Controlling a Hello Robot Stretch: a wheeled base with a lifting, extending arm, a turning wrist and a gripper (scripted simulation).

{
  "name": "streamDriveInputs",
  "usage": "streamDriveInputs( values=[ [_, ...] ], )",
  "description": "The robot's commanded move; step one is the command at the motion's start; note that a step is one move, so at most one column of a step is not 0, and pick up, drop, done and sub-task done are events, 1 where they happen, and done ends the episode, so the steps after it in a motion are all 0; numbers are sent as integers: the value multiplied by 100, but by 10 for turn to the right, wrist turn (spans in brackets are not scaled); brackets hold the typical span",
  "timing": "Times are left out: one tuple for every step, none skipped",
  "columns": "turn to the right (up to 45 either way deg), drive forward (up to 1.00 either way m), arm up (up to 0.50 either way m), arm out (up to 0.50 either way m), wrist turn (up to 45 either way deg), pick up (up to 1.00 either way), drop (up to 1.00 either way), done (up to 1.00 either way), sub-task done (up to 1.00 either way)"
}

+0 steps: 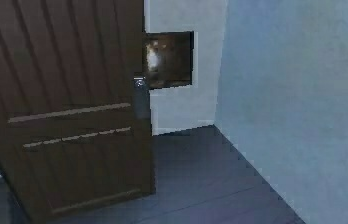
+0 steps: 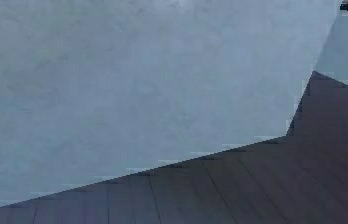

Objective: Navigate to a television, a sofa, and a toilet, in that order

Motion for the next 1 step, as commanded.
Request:
streamDriveInputs(
  values=[
    [-450,0,0,0,0,0,0,0,0]
  ],
)
